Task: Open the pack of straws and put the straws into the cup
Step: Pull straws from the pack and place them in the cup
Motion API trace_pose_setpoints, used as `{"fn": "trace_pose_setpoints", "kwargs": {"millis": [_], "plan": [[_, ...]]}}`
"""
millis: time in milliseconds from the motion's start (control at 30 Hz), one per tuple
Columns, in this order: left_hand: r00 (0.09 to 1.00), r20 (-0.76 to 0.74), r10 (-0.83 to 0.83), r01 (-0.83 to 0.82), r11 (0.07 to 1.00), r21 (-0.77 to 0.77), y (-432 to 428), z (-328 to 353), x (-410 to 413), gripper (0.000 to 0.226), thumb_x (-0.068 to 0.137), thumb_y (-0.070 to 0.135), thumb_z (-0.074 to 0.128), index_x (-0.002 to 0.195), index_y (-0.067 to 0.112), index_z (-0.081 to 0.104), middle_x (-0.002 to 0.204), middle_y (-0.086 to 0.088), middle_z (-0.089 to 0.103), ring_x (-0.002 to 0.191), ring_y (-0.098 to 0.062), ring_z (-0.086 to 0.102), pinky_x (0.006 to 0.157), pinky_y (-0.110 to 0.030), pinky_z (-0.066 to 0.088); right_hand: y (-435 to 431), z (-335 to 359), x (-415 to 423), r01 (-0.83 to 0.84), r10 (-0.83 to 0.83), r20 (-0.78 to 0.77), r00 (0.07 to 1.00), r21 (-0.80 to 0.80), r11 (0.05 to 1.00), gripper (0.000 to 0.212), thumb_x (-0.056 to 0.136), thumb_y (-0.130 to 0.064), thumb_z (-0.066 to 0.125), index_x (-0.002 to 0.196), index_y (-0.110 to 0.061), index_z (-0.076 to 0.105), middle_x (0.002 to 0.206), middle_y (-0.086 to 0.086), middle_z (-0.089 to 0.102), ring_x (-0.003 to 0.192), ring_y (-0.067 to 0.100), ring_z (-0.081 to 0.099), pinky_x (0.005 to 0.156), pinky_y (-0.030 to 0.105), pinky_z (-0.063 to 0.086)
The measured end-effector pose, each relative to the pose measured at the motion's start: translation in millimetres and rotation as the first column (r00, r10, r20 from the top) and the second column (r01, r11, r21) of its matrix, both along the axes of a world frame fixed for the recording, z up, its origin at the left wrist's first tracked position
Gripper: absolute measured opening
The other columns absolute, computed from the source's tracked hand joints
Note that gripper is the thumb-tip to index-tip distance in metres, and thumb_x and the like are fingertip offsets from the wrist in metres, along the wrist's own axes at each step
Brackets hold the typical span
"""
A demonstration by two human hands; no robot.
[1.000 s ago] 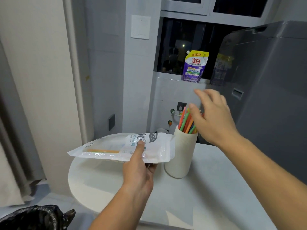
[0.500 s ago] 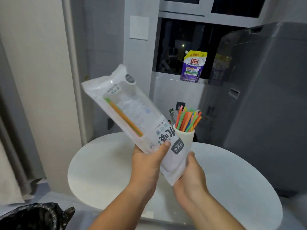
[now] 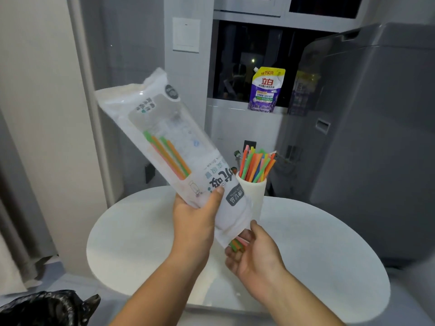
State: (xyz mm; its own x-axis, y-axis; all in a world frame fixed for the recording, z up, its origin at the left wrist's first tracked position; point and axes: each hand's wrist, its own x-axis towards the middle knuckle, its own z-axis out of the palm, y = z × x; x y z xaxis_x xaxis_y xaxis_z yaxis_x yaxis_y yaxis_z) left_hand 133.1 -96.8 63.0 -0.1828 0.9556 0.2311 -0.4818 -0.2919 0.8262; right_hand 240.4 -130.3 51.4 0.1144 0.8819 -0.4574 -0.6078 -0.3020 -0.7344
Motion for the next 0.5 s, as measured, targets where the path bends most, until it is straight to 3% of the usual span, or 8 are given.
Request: {"fn": "trace_pose_setpoints", "kwargs": {"millis": [67,200,267,333,500], "plan": [[0.998,0.063,0.031,-0.030,0.999,-0.023,2.4,1.1,-3.6,0.033,0.097,0.000,0.071,0.129,0.004,0.070,0.118,-0.010,0.082,0.109,-0.026,0.079,0.089,-0.034,0.065,1.0,2.4,4.7,-0.003,0.002,0.041,0.999,0.018,1.000,0.034,0.101,-0.036,0.051,0.082,-0.011,0.061,0.058,0.005,0.059,0.045,0.016,0.047,0.043,0.024,0.038],[0.976,0.206,0.074,-0.048,0.991,-0.128,8.4,0.3,-10.4,0.037,0.098,0.004,0.071,0.135,0.007,0.068,0.124,-0.012,0.079,0.116,-0.031,0.076,0.105,-0.047,0.059,1.3,10.5,12.4,-0.014,0.014,0.005,1.000,0.090,0.996,0.023,0.094,-0.025,0.067,0.084,-0.005,0.066,0.063,0.007,0.064,0.044,0.012,0.055,0.040,0.022,0.048],[0.961,0.262,0.090,-0.044,0.984,-0.175,9.4,-0.3,-11.1,0.037,0.098,0.005,0.073,0.134,0.009,0.068,0.121,-0.009,0.081,0.116,-0.031,0.076,0.101,-0.044,0.061,0.9,11.4,11.7,-0.026,0.026,-0.003,1.000,0.119,0.993,0.021,0.092,-0.022,0.070,0.084,-0.003,0.068,0.065,0.008,0.067,0.046,0.013,0.060,0.042,0.023,0.052],[0.956,0.277,0.093,-0.040,0.980,-0.193,8.8,-0.5,-9.9,0.033,0.098,0.006,0.073,0.130,0.012,0.070,0.115,-0.004,0.082,0.113,-0.029,0.077,0.091,-0.037,0.065,-0.5,11.1,8.1,-0.050,0.049,0.006,0.999,0.133,0.990,0.020,0.090,-0.022,0.071,0.086,-0.003,0.070,0.068,0.010,0.069,0.049,0.014,0.063,0.044,0.024,0.054],[0.959,0.257,0.119,-0.070,0.979,-0.192,7.3,-0.4,-4.7,0.036,0.097,0.005,0.074,0.133,0.008,0.069,0.124,-0.012,0.080,0.116,-0.032,0.076,0.109,-0.054,0.056,-2.6,11.5,3.8,-0.072,0.068,0.047,0.997,0.103,0.992,0.025,0.088,-0.026,0.075,0.091,-0.001,0.073,0.074,0.013,0.070,0.051,0.013,0.061,0.044,0.023,0.053]]}}
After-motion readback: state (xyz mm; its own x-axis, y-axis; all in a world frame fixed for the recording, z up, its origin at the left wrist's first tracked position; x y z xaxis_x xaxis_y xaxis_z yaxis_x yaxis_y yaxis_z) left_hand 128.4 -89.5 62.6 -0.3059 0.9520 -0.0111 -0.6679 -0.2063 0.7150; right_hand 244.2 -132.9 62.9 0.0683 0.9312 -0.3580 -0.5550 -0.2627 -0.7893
